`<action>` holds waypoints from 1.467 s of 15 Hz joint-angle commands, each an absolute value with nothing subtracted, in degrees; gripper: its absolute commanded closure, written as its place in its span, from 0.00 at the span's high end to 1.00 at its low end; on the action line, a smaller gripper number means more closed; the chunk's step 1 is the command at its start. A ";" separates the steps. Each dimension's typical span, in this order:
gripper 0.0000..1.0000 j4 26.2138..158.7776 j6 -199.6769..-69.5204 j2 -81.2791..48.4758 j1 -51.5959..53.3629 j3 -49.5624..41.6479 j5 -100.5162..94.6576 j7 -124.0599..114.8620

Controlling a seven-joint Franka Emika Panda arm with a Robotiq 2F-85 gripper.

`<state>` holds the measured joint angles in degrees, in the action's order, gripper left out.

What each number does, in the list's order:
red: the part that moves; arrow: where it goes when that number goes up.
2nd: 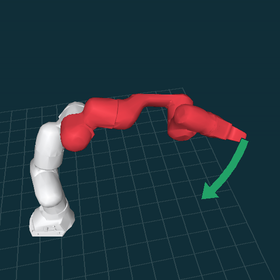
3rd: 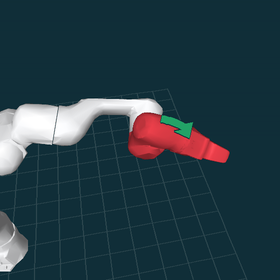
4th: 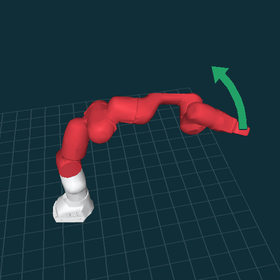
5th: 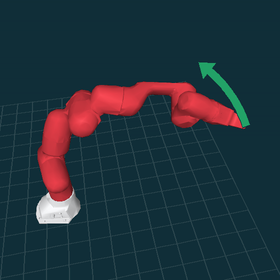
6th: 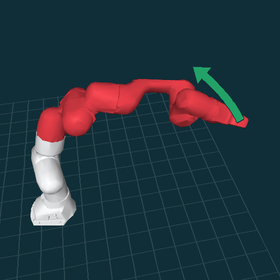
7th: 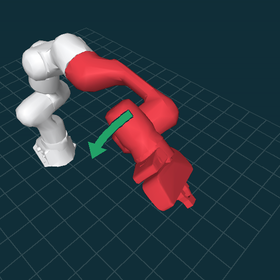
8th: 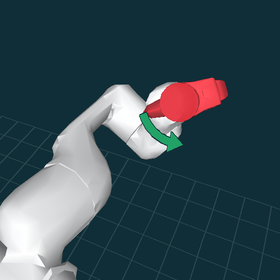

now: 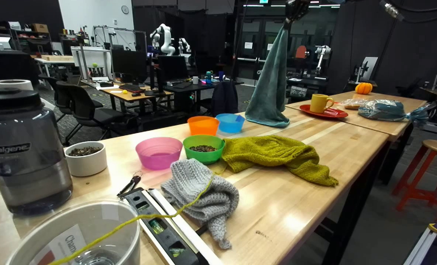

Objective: Move the blue towel backwards

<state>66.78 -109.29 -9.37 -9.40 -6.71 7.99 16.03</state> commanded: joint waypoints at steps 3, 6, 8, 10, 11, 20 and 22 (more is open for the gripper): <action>0.00 62.55 -96.40 -12.58 -10.65 -6.52 11.86 19.16; 0.00 63.54 -93.83 -13.91 -10.45 -6.90 10.63 18.66; 0.00 63.71 -91.99 -15.00 -10.74 -7.00 10.79 18.84; 0.00 65.16 -90.75 -15.42 -11.01 -7.11 10.81 19.10; 0.00 66.41 -90.18 -15.40 -11.23 -7.10 11.08 19.51; 0.44 74.85 -91.28 -14.84 -11.90 -7.29 10.32 21.28; 0.57 77.02 -91.95 -13.75 -11.89 -7.26 10.35 22.12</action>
<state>72.74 -90.85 -16.84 -11.77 -7.26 10.45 20.19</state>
